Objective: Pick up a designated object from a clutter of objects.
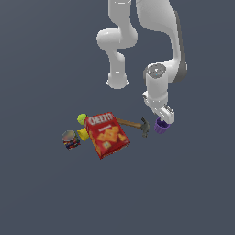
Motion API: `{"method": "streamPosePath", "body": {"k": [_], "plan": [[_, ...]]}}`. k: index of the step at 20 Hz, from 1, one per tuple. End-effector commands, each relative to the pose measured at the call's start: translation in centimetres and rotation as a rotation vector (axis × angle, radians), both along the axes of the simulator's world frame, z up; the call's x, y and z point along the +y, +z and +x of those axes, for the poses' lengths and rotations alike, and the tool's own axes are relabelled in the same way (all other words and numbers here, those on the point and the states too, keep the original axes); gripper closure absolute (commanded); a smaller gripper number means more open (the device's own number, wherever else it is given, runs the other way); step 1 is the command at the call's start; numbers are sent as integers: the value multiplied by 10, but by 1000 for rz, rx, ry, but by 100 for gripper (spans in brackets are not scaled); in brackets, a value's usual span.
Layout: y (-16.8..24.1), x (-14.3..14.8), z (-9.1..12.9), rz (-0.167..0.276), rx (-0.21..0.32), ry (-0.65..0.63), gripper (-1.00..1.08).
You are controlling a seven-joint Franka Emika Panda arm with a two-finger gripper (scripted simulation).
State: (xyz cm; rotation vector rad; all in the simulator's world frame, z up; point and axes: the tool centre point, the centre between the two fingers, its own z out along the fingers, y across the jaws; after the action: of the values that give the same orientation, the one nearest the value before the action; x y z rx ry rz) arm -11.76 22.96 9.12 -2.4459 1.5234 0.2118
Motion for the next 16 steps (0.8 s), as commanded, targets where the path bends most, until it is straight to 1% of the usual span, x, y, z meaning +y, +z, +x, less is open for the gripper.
{"method": "streamPosePath", "body": {"k": [1,9,10,16], "plan": [[-8,2,-1,-1,1,-1,-20],[-22,7,0,0,1,-4,-20],[-22,7,0,0,1,-4,108],[-22,7,0,0,1,-4,108]]}}
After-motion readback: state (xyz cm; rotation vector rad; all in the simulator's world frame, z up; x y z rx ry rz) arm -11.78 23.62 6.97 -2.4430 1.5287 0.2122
